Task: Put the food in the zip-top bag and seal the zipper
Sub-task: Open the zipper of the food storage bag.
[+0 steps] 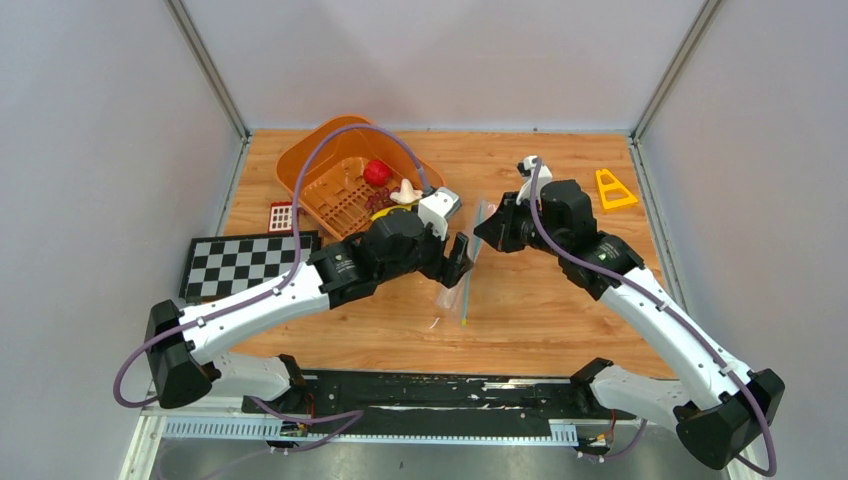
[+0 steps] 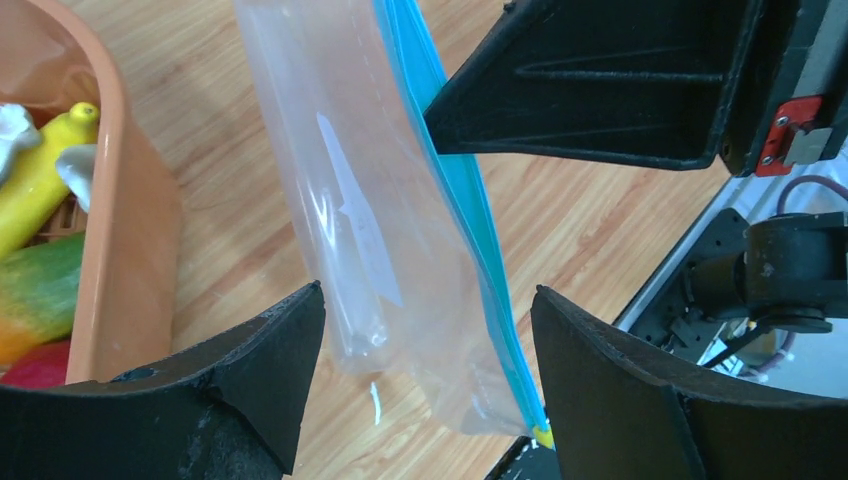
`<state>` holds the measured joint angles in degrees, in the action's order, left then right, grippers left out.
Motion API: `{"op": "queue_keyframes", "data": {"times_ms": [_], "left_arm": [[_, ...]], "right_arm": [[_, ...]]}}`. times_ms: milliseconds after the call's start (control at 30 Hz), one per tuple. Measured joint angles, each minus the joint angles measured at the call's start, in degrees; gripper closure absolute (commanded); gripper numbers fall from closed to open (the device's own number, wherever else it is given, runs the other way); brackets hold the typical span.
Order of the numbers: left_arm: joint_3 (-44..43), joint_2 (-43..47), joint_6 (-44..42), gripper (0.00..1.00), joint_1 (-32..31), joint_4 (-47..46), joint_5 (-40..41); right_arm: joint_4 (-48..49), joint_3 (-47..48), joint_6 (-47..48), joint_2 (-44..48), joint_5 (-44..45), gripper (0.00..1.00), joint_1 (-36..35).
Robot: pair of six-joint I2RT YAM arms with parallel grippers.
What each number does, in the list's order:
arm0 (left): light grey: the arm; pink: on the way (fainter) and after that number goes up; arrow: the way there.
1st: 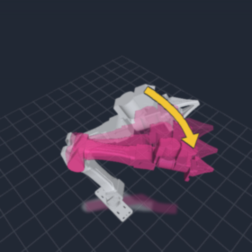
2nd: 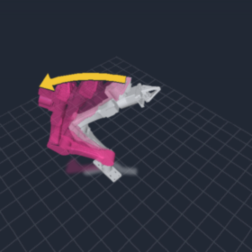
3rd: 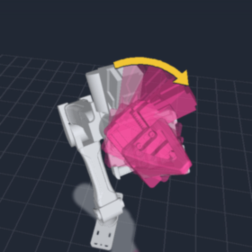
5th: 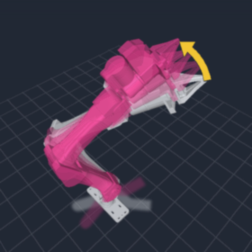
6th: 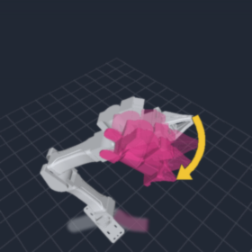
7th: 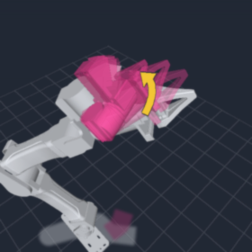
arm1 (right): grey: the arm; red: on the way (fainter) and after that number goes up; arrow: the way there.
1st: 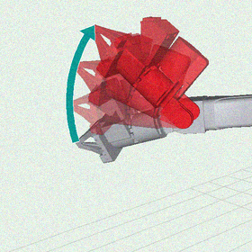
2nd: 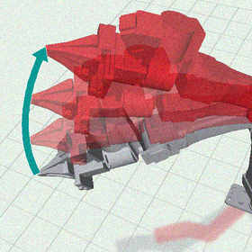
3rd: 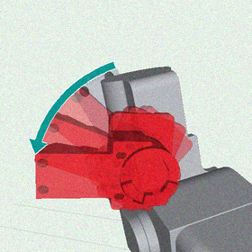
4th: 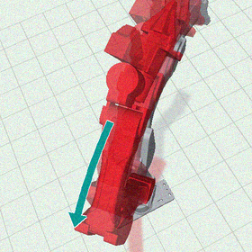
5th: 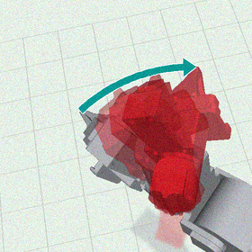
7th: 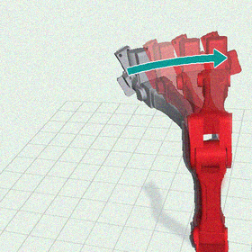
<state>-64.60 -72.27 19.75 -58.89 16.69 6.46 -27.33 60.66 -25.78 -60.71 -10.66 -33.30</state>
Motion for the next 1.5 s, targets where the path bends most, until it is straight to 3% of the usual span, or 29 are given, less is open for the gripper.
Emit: {"op": "queue_keyframes", "data": {"times_ms": [333,800,1033,1133,1300,1500], "left_arm": [[0.17,-0.55,3.21,0.44,0.04,-4.00,0.13],[0.17,-2.97,3.98,0.51,0.13,-4.09,4.94],[0.17,-4.00,3.74,0.59,-0.11,-3.72,4.90],[0.24,-4.94,3.45,0.68,-0.72,-2.12,5.68],[1.79,-4.98,3.26,0.95,-1.01,-0.85,7.69],[1.49,-4.98,3.30,1.00,-1.01,-0.59,9.35]], "right_arm": [[0.13,0.00,-0.04,-0.79,-3.10,1.00,0.00],[0.15,-0.39,-0.28,-0.66,-4.57,1.00,0.00],[0.92,-0.70,-2.27,0.15,-4.48,1.00,0.00],[1.31,-0.74,-2.86,0.87,-4.07,1.00,0.00],[0.74,-0.74,-2.93,2.16,-1.73,1.00,0.00],[1.42,-3.56,-4.44,2.95,-1.60,0.89,-0.33]]}}
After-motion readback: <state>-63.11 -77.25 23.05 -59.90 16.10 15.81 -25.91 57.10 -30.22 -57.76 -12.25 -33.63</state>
